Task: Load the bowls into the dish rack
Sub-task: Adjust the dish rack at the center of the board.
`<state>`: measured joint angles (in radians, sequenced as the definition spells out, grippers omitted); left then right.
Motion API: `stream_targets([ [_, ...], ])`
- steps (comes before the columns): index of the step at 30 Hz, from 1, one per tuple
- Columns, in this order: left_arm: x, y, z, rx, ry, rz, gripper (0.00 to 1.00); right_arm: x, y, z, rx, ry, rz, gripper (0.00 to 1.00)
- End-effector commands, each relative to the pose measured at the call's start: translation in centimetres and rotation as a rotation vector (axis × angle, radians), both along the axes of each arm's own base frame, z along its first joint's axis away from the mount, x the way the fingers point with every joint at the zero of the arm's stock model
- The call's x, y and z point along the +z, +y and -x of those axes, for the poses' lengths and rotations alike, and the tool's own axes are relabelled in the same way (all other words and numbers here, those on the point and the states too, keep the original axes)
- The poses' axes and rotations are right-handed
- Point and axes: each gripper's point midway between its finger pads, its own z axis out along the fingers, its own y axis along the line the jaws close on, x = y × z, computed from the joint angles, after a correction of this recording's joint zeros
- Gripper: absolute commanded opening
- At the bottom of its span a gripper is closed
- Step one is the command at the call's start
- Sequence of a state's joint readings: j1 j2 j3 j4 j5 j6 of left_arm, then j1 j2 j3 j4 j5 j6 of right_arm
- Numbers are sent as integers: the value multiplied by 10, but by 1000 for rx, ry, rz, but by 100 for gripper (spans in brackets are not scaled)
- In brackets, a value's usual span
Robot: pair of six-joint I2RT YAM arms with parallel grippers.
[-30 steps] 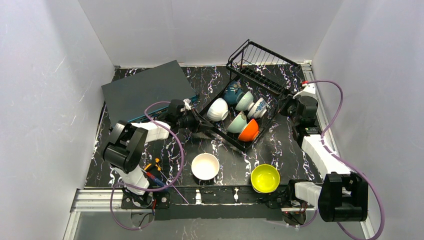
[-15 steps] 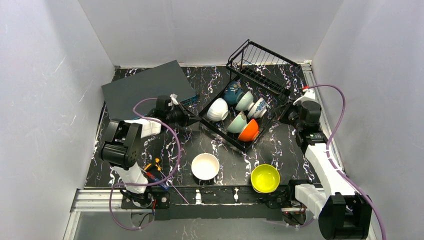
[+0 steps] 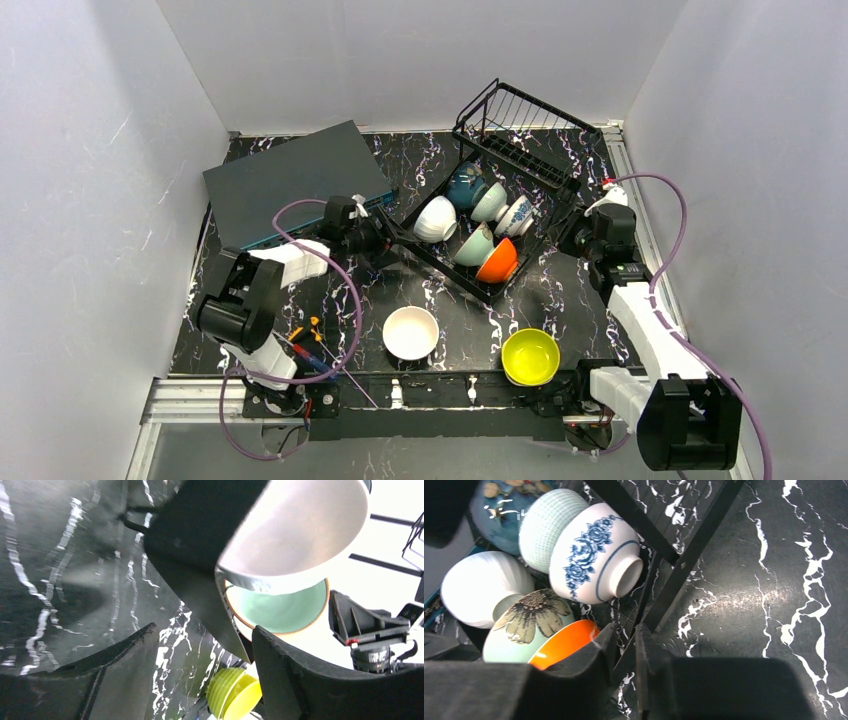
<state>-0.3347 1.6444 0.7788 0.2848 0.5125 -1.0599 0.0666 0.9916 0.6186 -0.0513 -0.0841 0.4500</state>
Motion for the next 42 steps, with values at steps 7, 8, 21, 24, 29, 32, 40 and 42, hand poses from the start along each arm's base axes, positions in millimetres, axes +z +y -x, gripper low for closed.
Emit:
stream_targets([
  [7, -2, -48, 3, -67, 17, -11, 61, -14, -18, -28, -122, -15, 18, 51],
  [8, -6, -51, 4, -73, 27, -15, 59, -16, -18, -30, -125, -9, 19, 53],
  [21, -37, -52, 19, -116, 63, -100, 0, -23, -15, -35, -109, 29, 21, 57],
  [24, -31, -45, 17, -130, 36, -148, 0, -19, -16, -30, -106, 29, 33, 59],
  [29, -18, -18, 12, -169, 5, -274, 0, -13, -18, -18, -101, 43, 49, 62],
  [32, -12, 4, 9, -176, -2, -317, 0, -10, -18, -12, -96, 44, 48, 63],
  [40, -13, 63, 7, -272, 10, -462, 0, -12, -21, 2, -97, 67, 66, 67],
  [42, -11, 77, 7, -302, 3, -510, 0, -17, -22, 4, -102, 79, 70, 68],
])
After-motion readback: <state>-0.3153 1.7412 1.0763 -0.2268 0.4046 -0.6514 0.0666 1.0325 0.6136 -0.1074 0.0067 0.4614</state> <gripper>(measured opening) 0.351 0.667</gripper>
